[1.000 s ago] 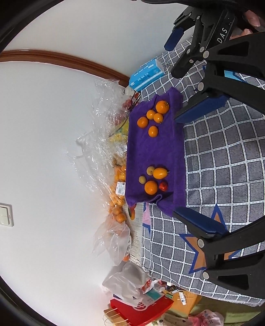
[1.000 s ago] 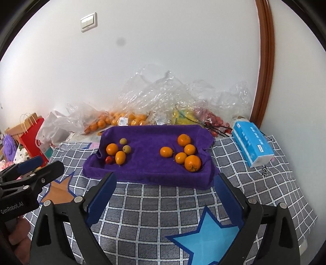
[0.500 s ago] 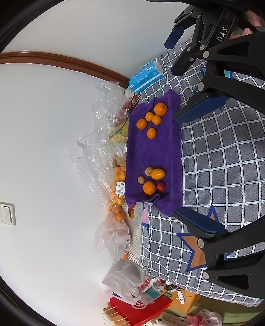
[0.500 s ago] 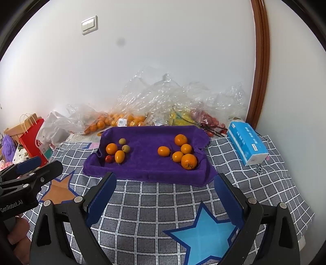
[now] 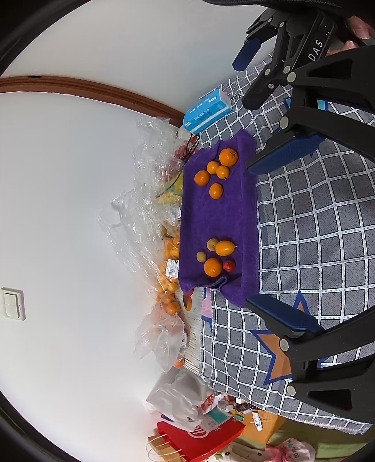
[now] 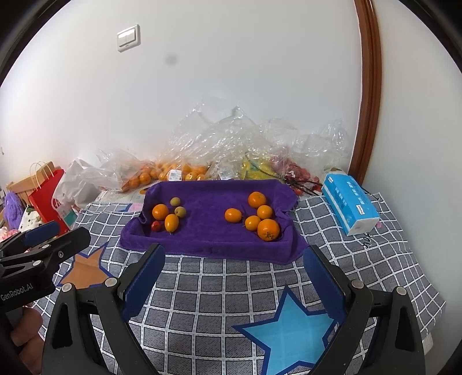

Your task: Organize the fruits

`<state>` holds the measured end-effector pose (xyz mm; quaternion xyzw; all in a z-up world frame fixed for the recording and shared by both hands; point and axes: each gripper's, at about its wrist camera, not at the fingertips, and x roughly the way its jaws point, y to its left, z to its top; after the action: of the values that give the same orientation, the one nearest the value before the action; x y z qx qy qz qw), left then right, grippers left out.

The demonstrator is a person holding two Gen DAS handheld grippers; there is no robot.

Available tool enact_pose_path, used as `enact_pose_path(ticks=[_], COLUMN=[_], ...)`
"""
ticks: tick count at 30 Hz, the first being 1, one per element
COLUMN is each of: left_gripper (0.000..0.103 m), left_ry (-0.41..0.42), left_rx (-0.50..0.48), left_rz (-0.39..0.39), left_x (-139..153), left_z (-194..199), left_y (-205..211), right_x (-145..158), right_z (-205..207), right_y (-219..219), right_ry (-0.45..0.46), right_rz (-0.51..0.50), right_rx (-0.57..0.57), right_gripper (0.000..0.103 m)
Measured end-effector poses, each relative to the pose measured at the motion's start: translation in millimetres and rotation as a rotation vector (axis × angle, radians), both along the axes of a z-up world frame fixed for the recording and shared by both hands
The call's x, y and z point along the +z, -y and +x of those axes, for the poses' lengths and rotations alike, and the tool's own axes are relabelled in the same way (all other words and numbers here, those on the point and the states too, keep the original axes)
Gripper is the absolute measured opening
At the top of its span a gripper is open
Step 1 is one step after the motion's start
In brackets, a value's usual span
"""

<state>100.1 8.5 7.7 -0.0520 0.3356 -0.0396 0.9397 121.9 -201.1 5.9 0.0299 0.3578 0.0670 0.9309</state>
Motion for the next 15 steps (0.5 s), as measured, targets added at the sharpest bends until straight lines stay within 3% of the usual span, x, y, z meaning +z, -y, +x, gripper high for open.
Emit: enact_pose_path(ticks=[15], left_gripper=[0.084], left_ry=[-0.006], left_rx=[0.007], left_rz=[-0.002], left_x=[3.0], left_z=[0.3], left_y=[-2.2], right_x=[-1.0], right_z=[2.1], right_y=[-2.9], right_ry=[-0.01], right_rz=[0.002], right_rx=[0.007], right_gripper=[0.096])
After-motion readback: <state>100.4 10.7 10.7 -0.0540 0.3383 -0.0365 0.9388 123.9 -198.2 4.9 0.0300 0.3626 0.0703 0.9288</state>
